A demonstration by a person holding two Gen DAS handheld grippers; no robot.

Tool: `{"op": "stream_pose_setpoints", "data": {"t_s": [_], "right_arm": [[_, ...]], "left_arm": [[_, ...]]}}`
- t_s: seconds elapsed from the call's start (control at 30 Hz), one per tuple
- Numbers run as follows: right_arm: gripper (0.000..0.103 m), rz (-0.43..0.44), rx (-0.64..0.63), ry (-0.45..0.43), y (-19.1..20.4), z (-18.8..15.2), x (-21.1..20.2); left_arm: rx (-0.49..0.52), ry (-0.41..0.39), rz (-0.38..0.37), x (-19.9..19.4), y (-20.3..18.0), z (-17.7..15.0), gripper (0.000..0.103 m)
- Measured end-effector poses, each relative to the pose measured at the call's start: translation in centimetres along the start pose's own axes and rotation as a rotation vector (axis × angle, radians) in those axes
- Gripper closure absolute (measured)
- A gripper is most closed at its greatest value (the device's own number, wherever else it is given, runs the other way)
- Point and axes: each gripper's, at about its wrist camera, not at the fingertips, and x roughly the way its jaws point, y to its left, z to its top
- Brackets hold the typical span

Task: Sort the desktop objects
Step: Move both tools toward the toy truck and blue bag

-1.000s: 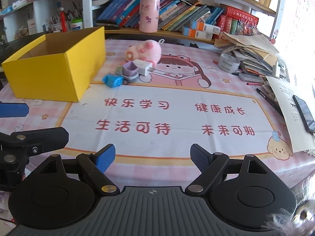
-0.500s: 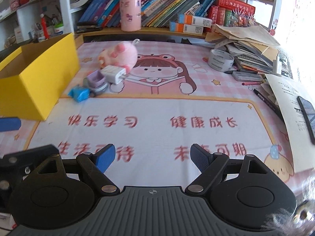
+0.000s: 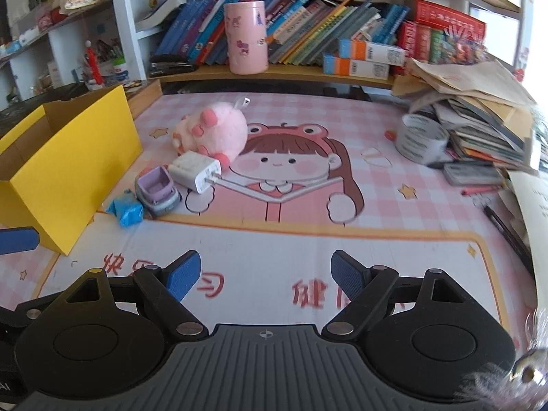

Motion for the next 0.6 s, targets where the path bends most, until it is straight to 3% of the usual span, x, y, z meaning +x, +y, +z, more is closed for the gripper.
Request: {"op": "stream_pose_setpoints", "data": {"t_s": [0.33,0.6], "right_arm": [[0.021,0.032,-0.027,-0.006,-2.2,2.0,2.1],[0.021,0.025,-0.001,0.001,-3.9,2.4,2.6]], "left_arm": [[-0.009,0.034,0.039,3.5,-1.1,0.9,0.002],[-0.028,0.014,0.116,6.6,-0.7,2.6,0.021]]}}
